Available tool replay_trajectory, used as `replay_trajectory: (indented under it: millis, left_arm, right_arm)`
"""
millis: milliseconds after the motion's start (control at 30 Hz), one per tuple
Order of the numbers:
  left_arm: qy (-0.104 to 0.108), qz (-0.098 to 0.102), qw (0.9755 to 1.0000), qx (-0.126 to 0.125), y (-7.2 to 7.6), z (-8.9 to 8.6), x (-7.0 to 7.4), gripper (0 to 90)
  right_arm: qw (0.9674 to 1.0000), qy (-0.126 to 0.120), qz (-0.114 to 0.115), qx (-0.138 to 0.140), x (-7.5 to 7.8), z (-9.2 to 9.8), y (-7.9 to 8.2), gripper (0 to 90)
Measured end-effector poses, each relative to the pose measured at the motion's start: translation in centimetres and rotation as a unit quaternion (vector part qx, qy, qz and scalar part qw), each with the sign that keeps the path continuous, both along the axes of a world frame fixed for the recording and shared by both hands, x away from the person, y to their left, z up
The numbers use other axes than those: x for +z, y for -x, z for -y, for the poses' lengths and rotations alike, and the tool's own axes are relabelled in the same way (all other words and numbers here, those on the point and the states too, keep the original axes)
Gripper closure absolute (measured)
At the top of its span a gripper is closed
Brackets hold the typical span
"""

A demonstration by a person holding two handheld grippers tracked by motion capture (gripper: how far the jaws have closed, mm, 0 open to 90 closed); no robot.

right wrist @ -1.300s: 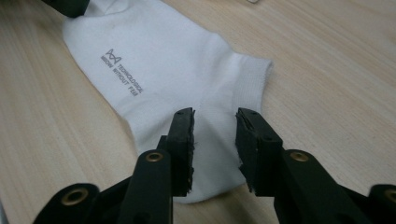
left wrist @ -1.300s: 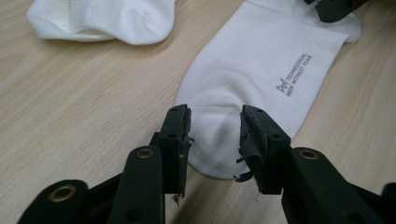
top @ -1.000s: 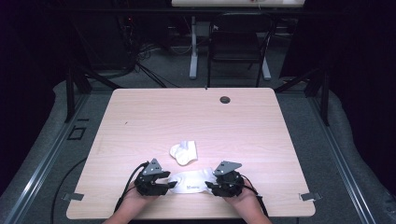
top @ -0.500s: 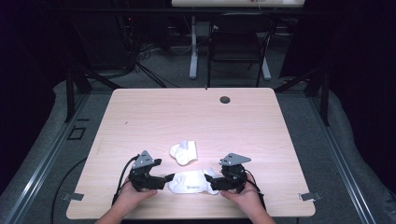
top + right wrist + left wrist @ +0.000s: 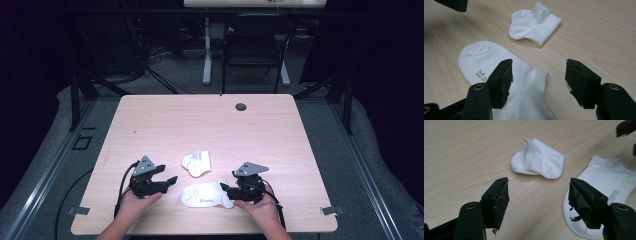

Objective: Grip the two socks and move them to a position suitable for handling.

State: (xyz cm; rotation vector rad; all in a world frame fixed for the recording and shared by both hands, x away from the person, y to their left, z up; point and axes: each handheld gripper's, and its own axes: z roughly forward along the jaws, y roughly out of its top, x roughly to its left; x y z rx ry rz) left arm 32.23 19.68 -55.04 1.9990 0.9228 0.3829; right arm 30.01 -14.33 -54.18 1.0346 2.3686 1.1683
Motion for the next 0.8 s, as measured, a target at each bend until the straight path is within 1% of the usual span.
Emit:
replay_trajectory:
  millis: [33, 167, 200, 233, 267, 300, 333, 367, 400, 433, 467, 500, 533, 567, 600, 633, 667, 700, 733, 767, 800]
  left_arm:
    - [0.002, -0.004, 1.0000, 0.000, -0.1, -0.1, 0.0, 33.5]
    - [0.008, -0.004, 0.9998, 0.019, -0.2, -0.5, 0.3, 33.8]
    - [0.009, 0.002, 0.9997, 0.025, -0.2, -0.6, 0.5, 33.8]
    - [0.011, 0.008, 0.9995, 0.028, -0.2, -0.8, 0.7, 34.1]
    - [0.015, 0.010, 0.9994, 0.029, -0.2, -0.9, 0.7, 37.5]
    - [0.020, 0.005, 0.9996, 0.019, -0.3, -1.0, 0.8, 44.3]
    - [0.022, -0.002, 0.9997, 0.015, -0.3, -1.2, 0.9, 52.0]
    - [0.018, 0.003, 0.9996, 0.021, -0.2, -1.2, 1.0, 52.5]
    - [0.011, 0.014, 0.9994, 0.030, -0.1, -1.2, 1.1, 52.1]
    - [0.010, 0.022, 0.9992, 0.033, -0.1, -1.2, 1.1, 49.2]
    - [0.014, 0.026, 0.9991, 0.032, 0.0, -1.2, 1.2, 47.5]
    - [0.019, 0.029, 0.9990, 0.026, -0.1, -1.3, 1.1, 47.7]
    - [0.014, 0.034, 0.9989, 0.028, -0.1, -1.3, 1.1, 47.9]
    - [0.015, 0.037, 0.9987, 0.031, 0.0, -1.3, 1.1, 48.2]
    - [0.017, 0.033, 0.9988, 0.033, 0.0, -1.4, 1.1, 47.3]
    - [0.030, 0.013, 0.9990, 0.031, -0.3, -1.4, 1.0, 47.0]
    - [0.034, -0.001, 0.9991, 0.025, -0.5, -1.5, 0.9, 48.5]
    - [0.031, -0.002, 0.9992, 0.026, -0.6, -1.3, 0.8, 49.1]
    - [0.019, -0.005, 0.9995, 0.025, -0.7, -1.2, 0.7, 48.9]
    - [0.014, -0.002, 0.9996, 0.023, -0.8, -1.1, 0.4, 48.6]
    - [0.010, 0.000, 0.9997, 0.021, -0.9, -1.0, 0.2, 47.0]
  right_arm:
    - [1.0000, 0.000, -0.001, 0.003, 0.0, -0.1, 0.0, 41.8]
    - [0.9999, 0.012, 0.006, 0.005, 0.2, -0.3, -0.1, 44.4]
    - [0.9999, 0.011, 0.004, 0.006, 0.2, -0.2, -0.1, 44.7]
    - [0.9999, 0.008, 0.008, 0.005, 0.3, -0.2, -0.1, 45.8]
    - [0.9999, 0.005, 0.013, 0.005, 0.4, -0.1, 0.0, 48.7]
    - [0.9999, 0.004, 0.015, 0.006, 0.5, -0.2, 0.0, 48.6]
    - [0.9998, 0.007, 0.020, 0.004, 0.5, -0.2, 0.0, 48.6]
    - [0.9996, 0.011, 0.023, 0.009, 0.6, -0.2, 0.1, 50.2]
    - [0.9995, 0.013, 0.027, 0.011, 0.8, -0.1, 0.1, 50.2]
    - [0.9992, 0.015, 0.035, 0.010, 0.8, -0.2, 0.1, 49.2]
    - [0.9991, 0.014, 0.040, 0.007, 0.8, -0.2, 0.1, 48.8]
    - [0.9990, 0.016, 0.043, 0.005, 0.9, -0.3, 0.1, 48.9]
    - [0.9986, 0.016, 0.050, 0.002, 0.8, -0.4, 0.1, 48.7]
    - [0.9983, 0.022, 0.054, -0.003, 0.8, -0.5, 0.1, 47.4]
    - [0.9979, 0.024, 0.059, -0.011, 0.8, -0.6, 0.0, 47.6]
    - [0.9977, 0.027, 0.059, -0.019, 0.8, -0.7, 0.0, 49.0]
    - [0.9981, 0.027, 0.051, -0.023, 0.7, -0.8, -0.1, 51.9]
    - [0.9977, 0.032, 0.051, -0.032, 0.6, -0.9, -0.2, 54.7]
    - [0.9974, 0.034, 0.052, -0.038, 0.5, -1.0, -0.3, 56.6]
    - [0.9973, 0.033, 0.053, -0.039, 0.4, -1.0, -0.4, 58.1]
    - [0.9970, 0.028, 0.059, -0.042, 0.3, -1.0, -0.5, 59.1]
